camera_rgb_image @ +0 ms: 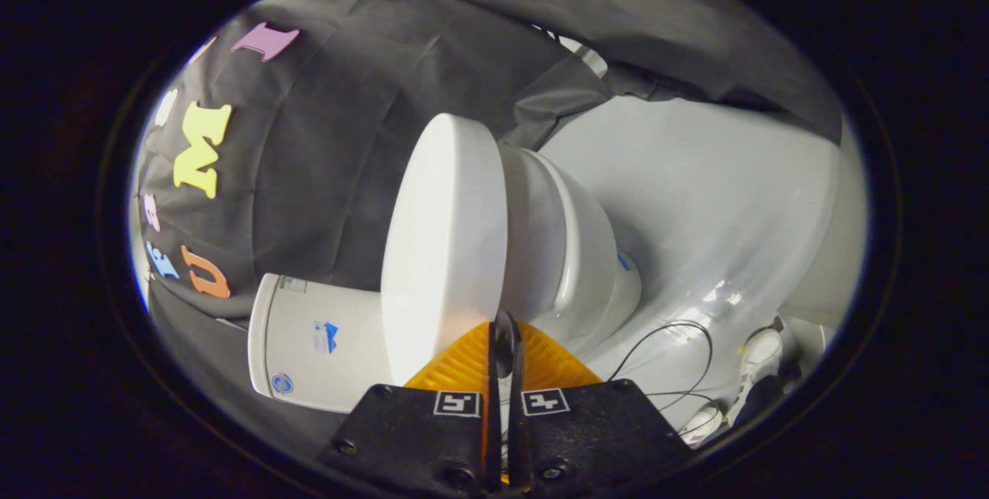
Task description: Open the toilet lid.
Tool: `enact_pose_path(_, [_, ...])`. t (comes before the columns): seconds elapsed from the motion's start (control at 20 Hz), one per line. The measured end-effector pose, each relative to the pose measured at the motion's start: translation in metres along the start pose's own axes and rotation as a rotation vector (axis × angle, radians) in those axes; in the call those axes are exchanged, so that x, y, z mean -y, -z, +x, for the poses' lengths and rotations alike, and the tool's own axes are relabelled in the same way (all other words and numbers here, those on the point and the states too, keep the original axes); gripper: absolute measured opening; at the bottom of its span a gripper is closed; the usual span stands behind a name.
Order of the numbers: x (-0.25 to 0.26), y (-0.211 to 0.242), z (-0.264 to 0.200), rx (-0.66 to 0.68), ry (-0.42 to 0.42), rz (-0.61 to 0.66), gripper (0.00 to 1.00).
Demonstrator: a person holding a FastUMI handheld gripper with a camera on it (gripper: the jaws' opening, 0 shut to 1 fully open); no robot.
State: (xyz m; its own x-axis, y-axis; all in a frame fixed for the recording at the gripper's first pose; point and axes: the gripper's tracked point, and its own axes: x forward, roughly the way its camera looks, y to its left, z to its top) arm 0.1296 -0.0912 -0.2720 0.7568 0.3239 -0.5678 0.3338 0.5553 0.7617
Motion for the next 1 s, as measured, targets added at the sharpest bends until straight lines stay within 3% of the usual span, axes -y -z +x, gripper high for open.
enact_pose_path(1.0, [-0.086,-0.003,-0.041,0.15,-0.064,-0.265,0.05])
